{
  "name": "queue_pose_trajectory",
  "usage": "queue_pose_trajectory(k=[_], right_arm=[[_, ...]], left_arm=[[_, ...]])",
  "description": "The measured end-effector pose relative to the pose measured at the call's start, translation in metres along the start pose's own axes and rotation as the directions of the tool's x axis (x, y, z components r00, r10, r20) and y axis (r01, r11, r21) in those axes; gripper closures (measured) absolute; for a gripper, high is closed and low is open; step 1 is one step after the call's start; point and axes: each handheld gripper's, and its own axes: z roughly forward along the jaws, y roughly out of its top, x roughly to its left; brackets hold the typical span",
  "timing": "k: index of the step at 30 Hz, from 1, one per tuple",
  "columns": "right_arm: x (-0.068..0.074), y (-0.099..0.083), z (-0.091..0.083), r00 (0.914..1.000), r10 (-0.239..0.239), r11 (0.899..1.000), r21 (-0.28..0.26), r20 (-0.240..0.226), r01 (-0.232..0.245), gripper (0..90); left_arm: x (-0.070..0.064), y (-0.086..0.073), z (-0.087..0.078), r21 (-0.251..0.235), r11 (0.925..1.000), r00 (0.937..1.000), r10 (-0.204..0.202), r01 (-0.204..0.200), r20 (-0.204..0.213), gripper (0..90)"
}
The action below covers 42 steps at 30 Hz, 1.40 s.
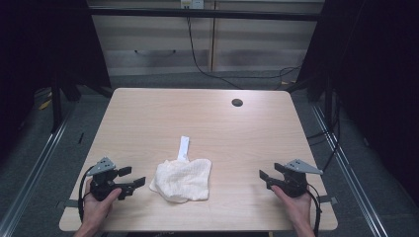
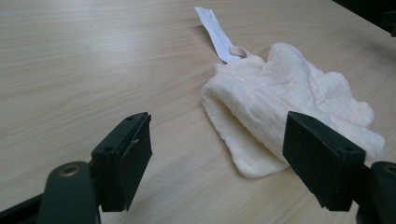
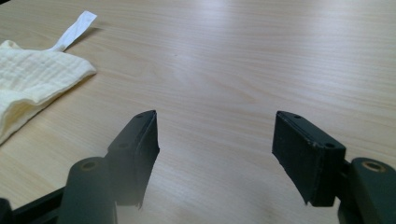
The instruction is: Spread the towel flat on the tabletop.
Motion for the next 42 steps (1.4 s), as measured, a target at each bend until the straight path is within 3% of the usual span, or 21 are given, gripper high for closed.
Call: queue_pose_trajectory(k=[6, 10, 14, 21, 24, 26, 28, 29, 30, 31, 32, 33, 34, 35, 36, 38, 39, 40, 41, 42], right_arm=[[0.005, -0.001, 0.002, 0.9998, -0.008, 1.000, 0.016, -0.021, 0.008, 36.9], [0.011, -0.001, 0.006, 0.9979, -0.039, 0.999, 0.036, -0.053, 0.041, 39.1], [0.014, -0.002, 0.009, 0.9959, -0.040, 0.997, 0.060, -0.081, 0.045, 39.4], [0.019, 0.000, 0.003, 0.9913, -0.030, 0.998, 0.050, -0.128, 0.036, 41.6], [0.034, 0.007, 0.002, 0.9786, -0.057, 0.997, 0.047, -0.198, 0.067, 43.8], [0.038, 0.009, 0.003, 0.9756, -0.064, 0.996, 0.049, -0.210, 0.075, 43.9], [0.050, 0.014, 0.012, 0.9604, -0.096, 0.991, 0.070, -0.262, 0.118, 45.6], [0.050, 0.014, 0.012, 0.9604, -0.096, 0.991, 0.070, -0.262, 0.118, 45.6], [0.054, 0.015, 0.016, 0.9550, -0.105, 0.988, 0.078, -0.277, 0.131, 46.3], [0.062, 0.018, 0.024, 0.9420, -0.125, 0.983, 0.093, -0.312, 0.161, 48.5], [0.062, 0.018, 0.024, 0.9420, -0.125, 0.983, 0.093, -0.312, 0.161, 48.5], [0.066, 0.019, 0.028, 0.9328, -0.130, 0.979, 0.102, -0.336, 0.174, 52.1], [0.075, 0.021, 0.036, 0.9144, -0.134, 0.975, 0.112, -0.382, 0.190, 53.8], [0.075, 0.021, 0.036, 0.9144, -0.134, 0.975, 0.112, -0.382, 0.190, 53.8], [0.085, 0.023, 0.044, 0.9033, -0.144, 0.969, 0.128, -0.404, 0.211, 55.8], [0.088, 0.024, 0.047, 0.8992, -0.149, 0.966, 0.132, -0.411, 0.221, 56.6], [0.096, 0.026, 0.054, 0.8892, -0.162, 0.961, 0.135, -0.428, 0.240, 58.3], [0.096, 0.026, 0.054, 0.8892, -0.162, 0.961, 0.135, -0.428, 0.240, 58.3], [0.102, 0.029, 0.061, 0.8803, -0.171, 0.957, 0.137, -0.443, 0.255, 59.5], [0.102, 0.029, 0.061, 0.8803, -0.171, 0.957, 0.137, -0.443, 0.255, 59.5]], left_arm=[[0.002, 0.001, 0.000, -0.004, 1.0000, 1.0000, -0.002, 0.002, 0.005, 24.4], [0.003, 0.001, 0.001, -0.003, 1.0000, 0.9999, -0.005, 0.005, 0.014, 26.4], [0.000, 0.002, 0.000, -0.012, 0.9999, 0.9994, 0.008, -0.007, 0.033, 28.0], [-0.007, 0.002, -0.004, -0.013, 0.9990, 0.9984, 0.044, -0.043, 0.037, 29.2], [-0.010, 0.003, -0.004, -0.013, 0.9982, 0.9974, 0.059, -0.059, 0.040, 29.6], [-0.009, 0.003, -0.001, -0.005, 0.9982, 0.9975, 0.060, -0.060, 0.038, 29.9], [-0.008, 0.003, 0.000, 0.006, 0.9979, 0.9974, 0.064, -0.064, 0.032, 30.3], [-0.007, 0.002, 0.000, 0.008, 0.9978, 0.9974, 0.065, -0.066, 0.029, 30.3], [-0.007, 0.002, 0.000, 0.007, 0.9979, 0.9976, 0.063, -0.064, 0.027, 30.4], [-0.006, 0.002, -0.001, 0.007, 0.9981, 0.9979, 0.061, -0.062, 0.022, 30.3], [-0.006, 0.002, -0.001, 0.003, 0.9982, 0.9981, 0.059, -0.059, 0.016, 30.3], [-0.006, 0.002, -0.002, -0.003, 0.9986, 0.9985, 0.053, -0.053, 0.014, 30.2], [-0.006, 0.002, -0.002, -0.003, 0.9986, 0.9985, 0.053, -0.053, 0.012, 29.8], [-0.006, 0.002, -0.003, -0.006, 0.9988, 0.9987, 0.049, -0.049, 0.012, 29.8], [-0.005, 0.002, -0.003, -0.008, 0.9989, 0.9989, 0.045, -0.045, 0.010, 29.9], [-0.005, 0.002, -0.003, -0.007, 0.9989, 0.9988, 0.046, -0.046, 0.012, 30.2], [-0.005, 0.002, -0.002, -0.008, 0.9990, 0.9990, 0.044, -0.044, 0.011, 31.1], [-0.005, 0.002, -0.002, 0.001, 0.9988, 0.9988, 0.048, -0.048, 0.012, 31.1], [-0.005, 0.002, 0.000, 0.003, 0.9988, 0.9986, 0.050, -0.050, 0.016, 32.1], [-0.005, 0.002, 0.000, 0.009, 0.9985, 0.9984, 0.053, -0.054, 0.018, 32.1]])
